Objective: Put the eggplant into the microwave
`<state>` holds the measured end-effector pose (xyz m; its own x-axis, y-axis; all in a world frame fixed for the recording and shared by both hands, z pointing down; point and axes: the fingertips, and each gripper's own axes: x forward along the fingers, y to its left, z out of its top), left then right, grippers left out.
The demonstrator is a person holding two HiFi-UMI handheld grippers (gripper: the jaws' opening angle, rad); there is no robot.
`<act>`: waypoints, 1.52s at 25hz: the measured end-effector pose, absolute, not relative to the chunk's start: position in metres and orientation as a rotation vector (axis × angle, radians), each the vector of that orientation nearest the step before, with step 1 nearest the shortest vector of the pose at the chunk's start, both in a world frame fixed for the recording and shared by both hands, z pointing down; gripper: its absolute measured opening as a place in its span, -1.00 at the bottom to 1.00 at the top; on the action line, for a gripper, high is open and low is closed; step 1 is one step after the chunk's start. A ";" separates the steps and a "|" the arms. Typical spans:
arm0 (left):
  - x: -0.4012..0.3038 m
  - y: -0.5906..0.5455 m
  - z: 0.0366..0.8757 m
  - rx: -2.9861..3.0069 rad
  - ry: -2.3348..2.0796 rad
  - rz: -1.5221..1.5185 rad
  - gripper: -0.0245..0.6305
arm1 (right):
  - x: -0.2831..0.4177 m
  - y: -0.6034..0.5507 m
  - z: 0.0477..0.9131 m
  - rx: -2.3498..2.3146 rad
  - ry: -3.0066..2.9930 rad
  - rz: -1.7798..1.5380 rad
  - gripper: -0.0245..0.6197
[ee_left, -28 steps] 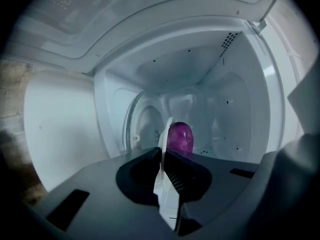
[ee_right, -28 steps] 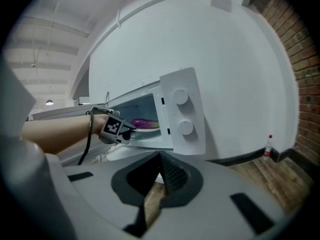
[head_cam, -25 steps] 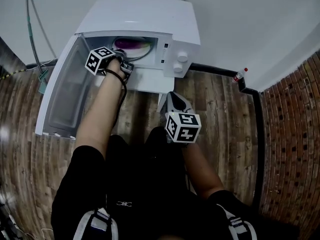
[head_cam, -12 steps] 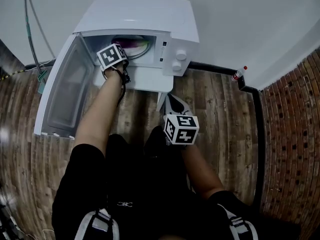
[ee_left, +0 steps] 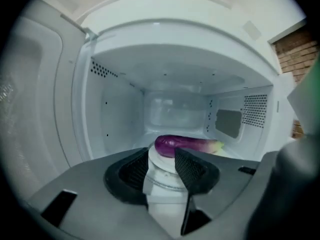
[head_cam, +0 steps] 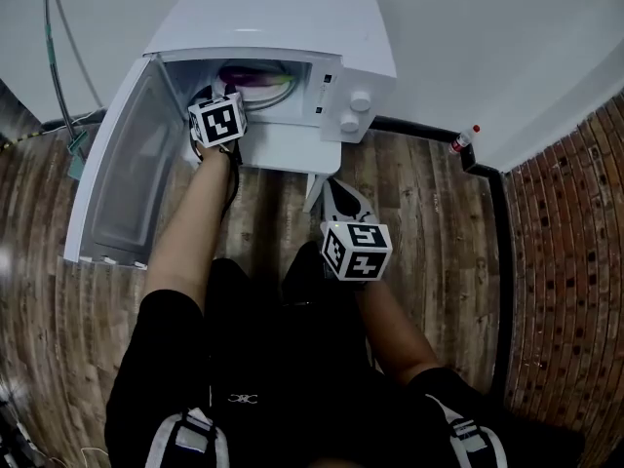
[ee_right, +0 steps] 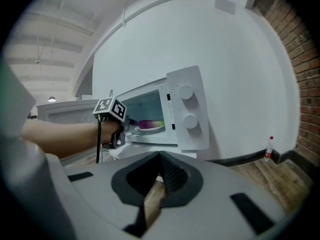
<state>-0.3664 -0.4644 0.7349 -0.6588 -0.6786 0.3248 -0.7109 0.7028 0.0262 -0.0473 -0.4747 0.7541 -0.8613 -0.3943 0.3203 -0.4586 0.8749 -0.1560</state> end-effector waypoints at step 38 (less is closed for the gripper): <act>-0.159 -0.366 0.192 1.572 -2.442 0.001 -0.93 | -0.114 -0.435 0.180 0.517 -3.021 0.211 -0.91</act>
<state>-0.1587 -0.3660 0.1922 -0.3939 -0.8975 0.1981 -0.8977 0.4219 0.1266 -0.1138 -0.4347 0.1796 -0.9410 -0.3260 0.0909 -0.3355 0.9340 -0.1230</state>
